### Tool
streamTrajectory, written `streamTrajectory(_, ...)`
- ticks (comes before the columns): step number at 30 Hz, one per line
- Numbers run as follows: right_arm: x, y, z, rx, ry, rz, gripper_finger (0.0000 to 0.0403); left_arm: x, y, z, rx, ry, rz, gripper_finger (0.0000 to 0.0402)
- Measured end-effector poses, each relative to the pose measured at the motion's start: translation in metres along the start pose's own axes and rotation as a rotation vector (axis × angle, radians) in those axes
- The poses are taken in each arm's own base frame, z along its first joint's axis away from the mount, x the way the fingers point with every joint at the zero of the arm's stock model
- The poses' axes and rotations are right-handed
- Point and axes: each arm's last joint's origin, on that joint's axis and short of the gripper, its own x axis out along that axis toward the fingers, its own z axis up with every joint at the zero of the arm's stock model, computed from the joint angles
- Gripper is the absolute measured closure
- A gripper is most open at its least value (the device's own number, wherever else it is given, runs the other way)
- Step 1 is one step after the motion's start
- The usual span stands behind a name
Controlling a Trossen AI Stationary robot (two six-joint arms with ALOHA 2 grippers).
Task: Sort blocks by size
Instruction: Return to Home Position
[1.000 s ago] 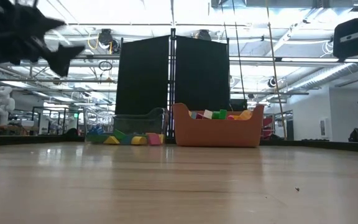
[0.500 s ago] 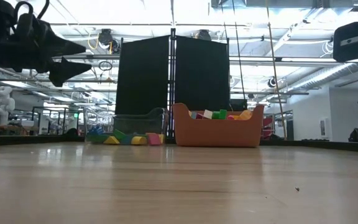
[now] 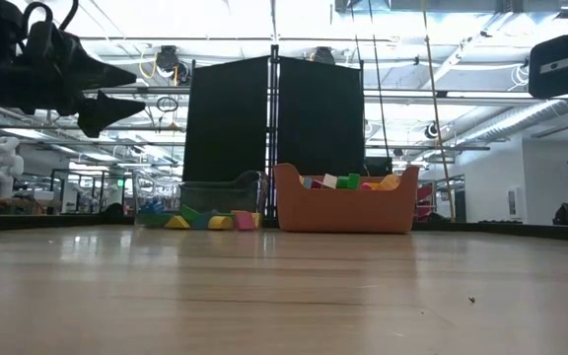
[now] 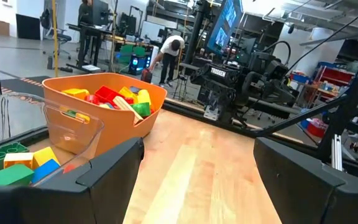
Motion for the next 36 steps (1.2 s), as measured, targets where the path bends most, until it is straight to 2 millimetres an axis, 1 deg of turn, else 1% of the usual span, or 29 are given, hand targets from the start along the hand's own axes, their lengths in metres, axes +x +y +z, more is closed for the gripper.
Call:
streamTrajectory(19,0.000,0.000,0.000,-0.001,0.001,0.011,0.0396,0.000,0.000,0.000,0.000,0.000,0.000,0.0085)
streamTrajectory(20,0.000,0.002,0.000,-0.001,0.000,0.069,0.0396,0.000,0.000,0.000,0.000,0.000,0.000,0.0085)
streamTrajectory(21,-0.001,0.004,0.000,0.001,-0.001,0.176,0.0397,0.000,0.000,0.000,0.000,0.000,0.000,0.0085)
streamTrajectory(22,-0.002,0.008,0.003,0.019,-0.014,0.331,0.0396,0.000,0.000,0.000,0.000,0.000,0.000,0.0085)
streamTrajectory(24,-0.008,0.017,0.011,0.077,-0.048,0.702,0.0396,0.000,0.000,0.000,-0.001,0.001,0.000,0.0085)
streamTrajectory(26,-0.016,0.023,0.014,0.120,-0.048,1.023,0.0396,0.000,0.000,0.000,0.000,0.000,0.000,0.0085)
streamTrajectory(28,-0.021,0.025,0.014,0.160,-0.006,1.254,0.0396,0.000,0.000,0.000,-0.001,0.001,0.000,0.0085)
streamTrajectory(30,-0.026,0.026,0.014,0.187,0.031,1.400,0.0396,0.000,0.000,0.000,0.000,-0.002,0.000,0.0085)
streamTrajectory(31,-0.027,0.027,0.014,0.203,0.052,1.438,0.0396,0.000,0.000,0.000,0.000,-0.001,0.000,0.0085)
streamTrajectory(33,-0.027,0.027,0.014,0.233,0.083,1.457,0.0397,0.000,0.000,0.000,-0.001,0.001,0.000,0.0085)
streamTrajectory(36,-0.026,0.027,0.014,0.265,0.104,1.430,0.0396,0.000,0.000,0.000,-0.001,0.001,0.000,0.0085)
